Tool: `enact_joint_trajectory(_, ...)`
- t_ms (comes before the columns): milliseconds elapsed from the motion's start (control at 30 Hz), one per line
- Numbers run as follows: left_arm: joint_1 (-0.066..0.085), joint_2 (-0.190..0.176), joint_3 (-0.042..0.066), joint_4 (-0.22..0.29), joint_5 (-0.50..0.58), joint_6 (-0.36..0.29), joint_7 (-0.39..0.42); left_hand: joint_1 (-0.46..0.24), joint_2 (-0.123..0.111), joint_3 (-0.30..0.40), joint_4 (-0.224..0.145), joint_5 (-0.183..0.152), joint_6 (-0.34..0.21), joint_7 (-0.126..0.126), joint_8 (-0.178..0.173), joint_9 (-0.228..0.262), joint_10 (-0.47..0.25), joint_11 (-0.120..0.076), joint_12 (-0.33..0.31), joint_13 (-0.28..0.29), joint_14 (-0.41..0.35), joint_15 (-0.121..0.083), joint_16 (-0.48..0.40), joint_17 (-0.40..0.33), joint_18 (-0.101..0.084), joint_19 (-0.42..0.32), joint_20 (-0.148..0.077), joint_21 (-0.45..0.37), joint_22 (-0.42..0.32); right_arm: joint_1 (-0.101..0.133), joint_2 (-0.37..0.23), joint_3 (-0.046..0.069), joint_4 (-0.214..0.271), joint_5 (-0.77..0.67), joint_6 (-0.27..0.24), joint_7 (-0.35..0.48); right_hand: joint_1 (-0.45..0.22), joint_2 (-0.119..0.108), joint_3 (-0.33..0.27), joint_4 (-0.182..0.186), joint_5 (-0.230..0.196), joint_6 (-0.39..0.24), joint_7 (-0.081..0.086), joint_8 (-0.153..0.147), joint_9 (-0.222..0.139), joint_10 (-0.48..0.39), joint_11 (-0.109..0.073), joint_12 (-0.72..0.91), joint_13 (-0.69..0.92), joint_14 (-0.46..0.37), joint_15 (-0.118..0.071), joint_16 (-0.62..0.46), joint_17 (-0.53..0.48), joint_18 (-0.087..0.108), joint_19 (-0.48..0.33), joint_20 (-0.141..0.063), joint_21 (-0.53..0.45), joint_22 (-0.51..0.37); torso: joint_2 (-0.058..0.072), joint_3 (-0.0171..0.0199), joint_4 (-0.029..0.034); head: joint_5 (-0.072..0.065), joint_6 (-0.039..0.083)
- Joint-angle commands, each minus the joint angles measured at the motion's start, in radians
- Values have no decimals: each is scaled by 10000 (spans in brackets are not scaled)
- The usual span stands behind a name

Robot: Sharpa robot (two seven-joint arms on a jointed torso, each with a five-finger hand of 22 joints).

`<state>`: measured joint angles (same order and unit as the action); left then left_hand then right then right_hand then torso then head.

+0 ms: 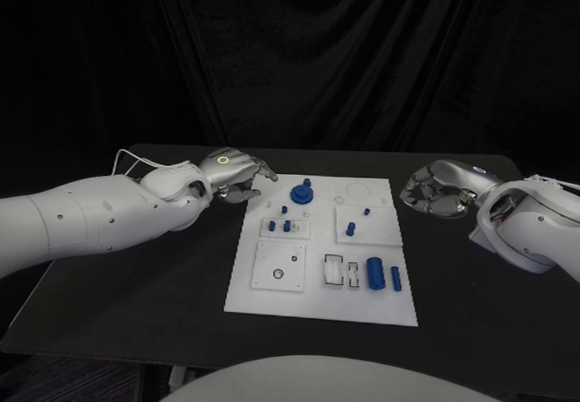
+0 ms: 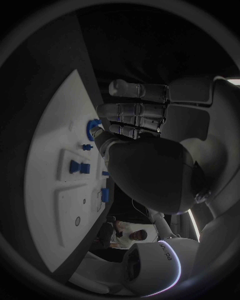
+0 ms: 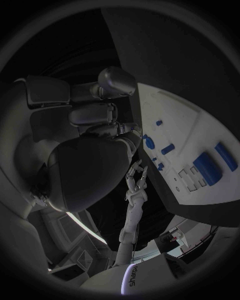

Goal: Assemble the parts on the task board

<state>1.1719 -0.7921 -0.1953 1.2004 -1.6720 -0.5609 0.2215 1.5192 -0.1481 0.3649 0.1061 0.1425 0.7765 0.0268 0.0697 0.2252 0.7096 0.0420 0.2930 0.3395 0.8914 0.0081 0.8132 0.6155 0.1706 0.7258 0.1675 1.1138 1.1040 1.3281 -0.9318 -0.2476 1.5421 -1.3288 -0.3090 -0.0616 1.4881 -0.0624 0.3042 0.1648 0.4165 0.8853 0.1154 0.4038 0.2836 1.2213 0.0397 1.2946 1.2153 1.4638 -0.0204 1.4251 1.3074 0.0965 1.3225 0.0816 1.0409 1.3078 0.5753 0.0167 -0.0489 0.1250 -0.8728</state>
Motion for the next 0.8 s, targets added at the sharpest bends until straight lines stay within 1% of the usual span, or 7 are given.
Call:
enact_joint_trajectory(33, 101, -457, 21, 646, 2411, -1058, 505, 167, -72, -81, -117, 234, -183, 147, -8, -95, -743, 405, 471, 198, -450, 456, -1254, -714, 39, -624, -35, -1421, -725, 247, 87, 1, -14, -84, -257, -364, 65, -192, 132, -72, -111, -128, 47, 181, 165, -1562, 29, -1478, -1519, 178, -31, -366, 879, 265, -288, 17, -671, 742, 18, -15, -2, 66, 2)
enact_joint_trajectory(100, 131, -751, 24, 991, 4139, -864, 1214, 190, -3, -174, -182, 278, -185, 432, 0, -127, -1230, 517, 762, 278, -1078, 834, -1852, -1028, -105, -1050, 114, -1977, -877, 355, 170, 1, -74, -228, -174, -440, 221, -317, 292, -220, 213, -305, 128, 346, 317, -2675, 122, -2460, -2484, -15, 33, -667, 632, 350, -576, 56, -1246, 577, 23, -18, 2, 100, 2)
enact_joint_trajectory(233, 161, -1147, -22, 1527, 8239, 120, 3138, 343, 356, -183, -397, 870, 146, 1042, 161, -96, -1413, 645, 1392, 402, -1587, 1052, -2156, -1296, -256, -1694, 209, -2405, -830, 464, 367, 1, -243, -635, -18, -540, 541, -570, 742, -566, 1105, -964, 258, 635, 594, -4456, 166, -4027, -3882, -704, 64, -1654, -187, 558, -1317, 77, -2413, 330, 27, -23, 16, 125, 2)
enact_joint_trajectory(433, 165, -1270, -109, 2007, 12838, 2173, 5625, -57, 1080, -389, -5, 2122, 162, 1046, 176, -158, -1906, 1060, 1675, 147, -3341, 1255, -3211, -2162, -494, -3728, 132, -4144, -1481, 484, 676, 1, -566, -1609, 359, -697, 468, -672, 1184, -818, 70, -1466, 409, 1173, 947, -5144, 451, -4835, -4625, -1761, 289, -2950, -1378, 721, -2397, 234, -3384, 380, 49, -34, 98, 62, 2)
enact_joint_trajectory(567, 134, -1235, -139, 2277, 14477, 3467, 6237, -927, 1783, -873, 1238, 2557, -84, 1033, 92, -371, -2645, 1453, 1711, -486, -4528, 1631, -3902, -3142, -696, -4409, 274, -5980, -2739, 391, 735, 1, -673, -2140, 403, -753, 281, -767, 1307, -798, -464, -1751, 400, 1044, 844, -5415, 510, -5110, -4915, -1757, 330, -2855, -1395, 726, -2413, 310, -3298, 377, 73, -62, 183, -126, 2)
enact_joint_trajectory(667, 59, -1237, -152, 2595, 15506, 4488, 6441, -1609, 2046, -1318, 1834, 2979, -634, 1315, -17, -602, -3401, 1522, 1483, -885, -5370, 1808, -4302, -3639, -860, -4975, 334, -6919, -3382, 256, 702, 1, -692, -2517, 284, -809, 19, -879, 1344, -656, -980, -2010, 399, 749, 648, -6032, 644, -5488, -5175, -1784, 405, -2833, -1497, 690, -2286, 391, -3150, 391, 96, -96, 278, -266, 2)
enact_joint_trajectory(800, -63, -1318, -157, 2936, 16015, 5334, 6558, -2694, 2477, -2274, 1889, 3246, -3064, 1476, -204, -1292, -4748, 1123, 619, -1744, -6950, 1816, -5575, -4779, -899, -5469, 324, -8048, -4250, 79, 699, 1, -744, -2733, 50, -813, -107, -1020, 1498, -600, -1088, -1844, 429, 447, 392, -6573, 839, -6187, -5828, -1658, 561, -2545, -1499, 616, -1938, 549, -2772, 491, 151, -138, 406, -485, 2)
